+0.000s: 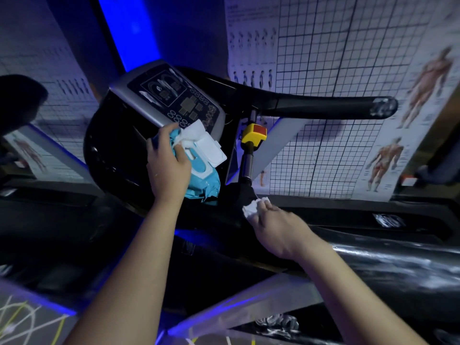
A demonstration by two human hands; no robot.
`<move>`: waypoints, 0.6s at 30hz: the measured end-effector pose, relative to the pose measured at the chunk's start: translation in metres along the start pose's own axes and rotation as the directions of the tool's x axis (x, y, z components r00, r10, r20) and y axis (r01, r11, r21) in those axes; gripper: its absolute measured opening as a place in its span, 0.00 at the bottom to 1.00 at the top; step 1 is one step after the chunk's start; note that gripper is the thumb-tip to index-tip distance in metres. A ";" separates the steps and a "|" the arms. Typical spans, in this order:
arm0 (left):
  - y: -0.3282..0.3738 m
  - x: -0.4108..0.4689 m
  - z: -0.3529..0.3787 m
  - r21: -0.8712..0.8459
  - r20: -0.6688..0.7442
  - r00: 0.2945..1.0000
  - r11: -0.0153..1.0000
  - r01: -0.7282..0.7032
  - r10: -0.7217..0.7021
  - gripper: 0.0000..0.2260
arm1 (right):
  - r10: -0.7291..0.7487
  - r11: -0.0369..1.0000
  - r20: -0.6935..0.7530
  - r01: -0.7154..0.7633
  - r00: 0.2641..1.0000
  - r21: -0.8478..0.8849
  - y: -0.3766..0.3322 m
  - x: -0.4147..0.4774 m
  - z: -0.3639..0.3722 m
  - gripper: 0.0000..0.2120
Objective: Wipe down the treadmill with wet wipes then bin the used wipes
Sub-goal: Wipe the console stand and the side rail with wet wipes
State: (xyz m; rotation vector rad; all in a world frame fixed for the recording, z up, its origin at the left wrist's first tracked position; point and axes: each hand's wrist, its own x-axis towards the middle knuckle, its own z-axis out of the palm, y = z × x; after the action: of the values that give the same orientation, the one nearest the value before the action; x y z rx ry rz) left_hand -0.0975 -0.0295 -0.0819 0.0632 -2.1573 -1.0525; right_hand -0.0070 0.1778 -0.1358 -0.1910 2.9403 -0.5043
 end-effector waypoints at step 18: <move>0.005 -0.038 0.016 -0.164 -0.172 0.980 0.979 -0.124 0.096 0.22 | 0.178 0.982 -0.309 -0.190 0.934 -0.007 -0.051 -0.004 0.045 0.42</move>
State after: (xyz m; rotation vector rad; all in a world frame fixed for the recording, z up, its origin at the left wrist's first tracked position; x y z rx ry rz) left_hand -0.0781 -0.0021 -0.1073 -0.0506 -1.8931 -1.1272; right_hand 0.0100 0.1164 -0.1595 0.1762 3.2255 -0.4914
